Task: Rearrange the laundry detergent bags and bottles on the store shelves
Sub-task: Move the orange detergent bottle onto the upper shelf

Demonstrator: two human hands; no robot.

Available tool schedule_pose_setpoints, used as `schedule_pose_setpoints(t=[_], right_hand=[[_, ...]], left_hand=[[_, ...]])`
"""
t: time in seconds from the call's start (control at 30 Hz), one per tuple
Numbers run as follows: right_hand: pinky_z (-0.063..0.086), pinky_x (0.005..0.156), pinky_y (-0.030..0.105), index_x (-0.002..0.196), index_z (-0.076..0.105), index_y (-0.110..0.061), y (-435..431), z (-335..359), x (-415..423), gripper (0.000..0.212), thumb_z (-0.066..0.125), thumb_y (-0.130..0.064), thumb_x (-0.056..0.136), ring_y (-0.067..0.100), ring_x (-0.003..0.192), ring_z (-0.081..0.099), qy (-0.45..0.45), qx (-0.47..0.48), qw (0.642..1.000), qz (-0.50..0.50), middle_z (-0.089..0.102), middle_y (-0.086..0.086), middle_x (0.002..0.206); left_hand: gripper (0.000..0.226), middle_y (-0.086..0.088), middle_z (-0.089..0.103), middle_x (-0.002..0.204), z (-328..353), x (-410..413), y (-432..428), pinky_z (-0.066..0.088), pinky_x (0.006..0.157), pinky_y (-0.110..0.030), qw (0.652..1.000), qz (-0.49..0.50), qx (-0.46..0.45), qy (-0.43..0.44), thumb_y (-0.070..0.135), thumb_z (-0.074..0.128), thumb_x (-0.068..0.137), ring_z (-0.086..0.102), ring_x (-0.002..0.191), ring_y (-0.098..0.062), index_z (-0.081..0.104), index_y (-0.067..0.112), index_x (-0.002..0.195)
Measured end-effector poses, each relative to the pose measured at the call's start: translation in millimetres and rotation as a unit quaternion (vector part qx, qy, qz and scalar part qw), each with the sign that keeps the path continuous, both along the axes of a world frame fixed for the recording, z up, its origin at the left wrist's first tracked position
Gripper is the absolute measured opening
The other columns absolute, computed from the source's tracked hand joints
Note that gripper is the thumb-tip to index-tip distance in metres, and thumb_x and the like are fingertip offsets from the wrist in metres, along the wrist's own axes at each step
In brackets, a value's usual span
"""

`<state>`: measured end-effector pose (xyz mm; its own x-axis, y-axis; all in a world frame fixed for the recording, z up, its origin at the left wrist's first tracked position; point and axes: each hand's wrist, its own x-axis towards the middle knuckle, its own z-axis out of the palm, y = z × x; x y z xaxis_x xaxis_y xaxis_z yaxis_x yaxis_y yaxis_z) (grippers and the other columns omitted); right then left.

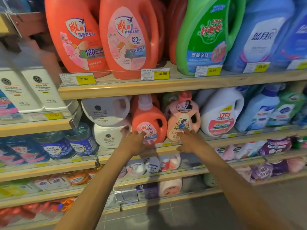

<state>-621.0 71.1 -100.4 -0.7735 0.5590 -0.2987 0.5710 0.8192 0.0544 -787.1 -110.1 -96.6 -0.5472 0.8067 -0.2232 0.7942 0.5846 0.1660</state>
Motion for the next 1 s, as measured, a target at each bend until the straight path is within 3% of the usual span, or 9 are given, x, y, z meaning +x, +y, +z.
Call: schedule_pose_setpoints(t=[0.2, 0.4, 0.83, 1.0], right_hand=[[0.039, 0.103, 0.045, 0.148, 0.034, -0.023, -24, 21, 55, 0.066, 0.059, -0.048, 0.092, 0.035, 0.136, 0.036, 0.039, 0.003, 0.999, 0.009, 0.034, 0.011, 0.151], [0.039, 0.1, 0.047, 0.146, 0.035, -0.023, -39, 31, 110, 0.063, 0.059, -0.046, 0.092, 0.035, 0.133, 0.036, 0.036, -0.025, 0.999, 0.0, 0.033, 0.011, 0.149], [0.042, 0.104, 0.047, 0.148, 0.035, -0.02, -58, 52, 229, 0.065, 0.06, -0.043, 0.092, 0.035, 0.137, 0.035, 0.061, -0.03, 0.997, -0.048, 0.036, 0.01, 0.148], [0.046, 0.096, 0.045, 0.138, 0.043, -0.025, -51, 64, 258, 0.055, 0.061, -0.04, 0.088, 0.037, 0.131, 0.04, 0.07, -0.034, 0.995, -0.058, 0.042, 0.01, 0.136]], left_hand=[[0.059, -0.012, 0.048, 0.144, 12, 55, -5, 0.04, 0.105, -0.049, 0.996, -0.028, 0.007, 0.086, 0.049, 0.049, 0.098, 0.043, 0.133, -0.037, 0.037, 0.022, 0.149], [0.063, -0.013, 0.034, 0.157, 20, 112, -18, 0.037, 0.111, -0.051, 0.995, -0.045, -0.005, 0.086, 0.05, 0.051, 0.098, 0.032, 0.144, -0.037, 0.033, 0.022, 0.152], [0.057, -0.01, 0.048, 0.143, 48, 211, -16, 0.044, 0.101, -0.049, 0.99, -0.088, 0.049, 0.1, 0.047, 0.052, 0.098, 0.043, 0.134, -0.036, 0.04, 0.022, 0.147], [0.054, -0.009, 0.049, 0.14, 62, 238, -8, 0.045, 0.1, -0.048, 0.987, -0.106, 0.056, 0.105, 0.046, 0.052, 0.098, 0.045, 0.131, -0.035, 0.041, 0.021, 0.145]])
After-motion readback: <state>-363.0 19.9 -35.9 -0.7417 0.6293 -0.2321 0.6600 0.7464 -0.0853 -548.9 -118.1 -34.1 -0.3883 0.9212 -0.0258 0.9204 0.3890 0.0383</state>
